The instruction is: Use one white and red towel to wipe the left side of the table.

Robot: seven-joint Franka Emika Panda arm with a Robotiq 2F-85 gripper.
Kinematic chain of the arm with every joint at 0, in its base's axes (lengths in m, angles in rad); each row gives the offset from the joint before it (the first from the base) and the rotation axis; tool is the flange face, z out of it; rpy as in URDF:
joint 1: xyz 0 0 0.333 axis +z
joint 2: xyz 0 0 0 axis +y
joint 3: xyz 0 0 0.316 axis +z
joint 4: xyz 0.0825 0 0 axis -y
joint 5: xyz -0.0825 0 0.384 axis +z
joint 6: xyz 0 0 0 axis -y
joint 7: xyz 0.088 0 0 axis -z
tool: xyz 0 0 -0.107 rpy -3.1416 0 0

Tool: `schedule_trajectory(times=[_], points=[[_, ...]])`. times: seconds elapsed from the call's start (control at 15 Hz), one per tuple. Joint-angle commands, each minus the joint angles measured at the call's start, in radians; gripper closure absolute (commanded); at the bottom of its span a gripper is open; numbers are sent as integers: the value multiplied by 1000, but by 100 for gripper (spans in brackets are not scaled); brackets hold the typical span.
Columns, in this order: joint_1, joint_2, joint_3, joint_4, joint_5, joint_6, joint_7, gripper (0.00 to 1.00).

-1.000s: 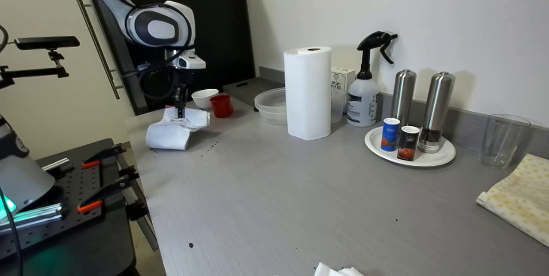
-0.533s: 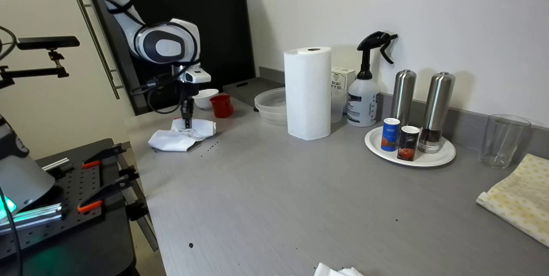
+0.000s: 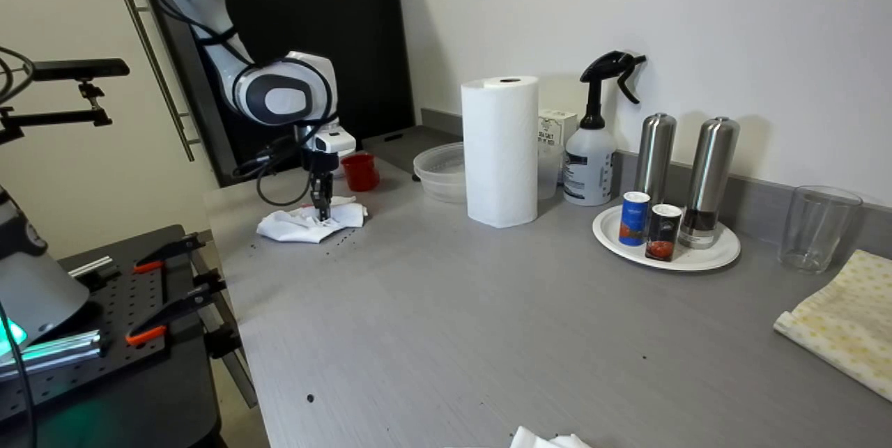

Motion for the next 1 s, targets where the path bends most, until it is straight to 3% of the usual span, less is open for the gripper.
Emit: schedule_trajectory(times=[0.0,0.93], points=[[22,77,-30,53,27,38,-13,97],[-60,27,-162,-29,60,76,-9,97]])
